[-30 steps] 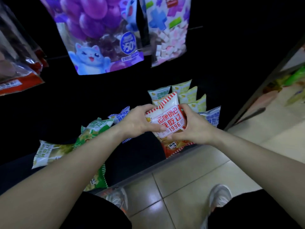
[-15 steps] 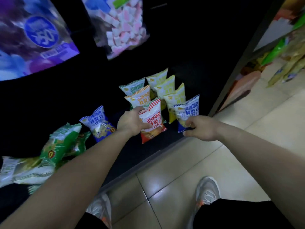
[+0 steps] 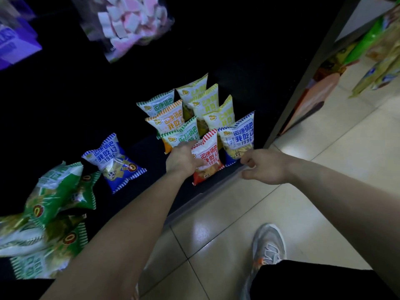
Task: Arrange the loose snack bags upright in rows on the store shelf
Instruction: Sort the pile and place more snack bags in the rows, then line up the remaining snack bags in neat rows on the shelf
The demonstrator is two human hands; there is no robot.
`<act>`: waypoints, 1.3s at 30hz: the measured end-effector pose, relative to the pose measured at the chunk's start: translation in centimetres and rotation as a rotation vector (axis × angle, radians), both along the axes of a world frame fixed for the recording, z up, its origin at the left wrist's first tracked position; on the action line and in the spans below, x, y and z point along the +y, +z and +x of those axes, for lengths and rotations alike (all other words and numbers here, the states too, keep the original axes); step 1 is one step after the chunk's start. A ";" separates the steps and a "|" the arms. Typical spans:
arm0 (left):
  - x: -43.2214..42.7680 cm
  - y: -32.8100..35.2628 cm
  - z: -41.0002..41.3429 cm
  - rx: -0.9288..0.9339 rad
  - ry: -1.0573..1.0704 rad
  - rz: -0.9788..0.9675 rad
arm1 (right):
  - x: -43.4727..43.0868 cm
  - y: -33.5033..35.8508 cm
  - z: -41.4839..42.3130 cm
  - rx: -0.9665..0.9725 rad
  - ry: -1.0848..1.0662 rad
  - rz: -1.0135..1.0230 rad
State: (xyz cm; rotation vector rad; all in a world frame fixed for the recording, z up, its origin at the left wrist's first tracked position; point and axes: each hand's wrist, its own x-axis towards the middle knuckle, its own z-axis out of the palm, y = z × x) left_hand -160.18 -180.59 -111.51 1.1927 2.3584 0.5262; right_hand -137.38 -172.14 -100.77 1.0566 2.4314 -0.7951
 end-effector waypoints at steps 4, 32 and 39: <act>0.0 0.4 0.1 0.161 -0.035 -0.005 | 0.0 0.0 -0.6 0.001 0.010 0.021; -30.6 13.3 -18.8 0.155 0.115 -0.231 | -14.4 -1.8 -27.2 0.110 0.384 0.077; -31.3 10.5 -23.1 0.168 0.123 -0.162 | -15.3 -11.9 -35.1 0.189 0.054 0.008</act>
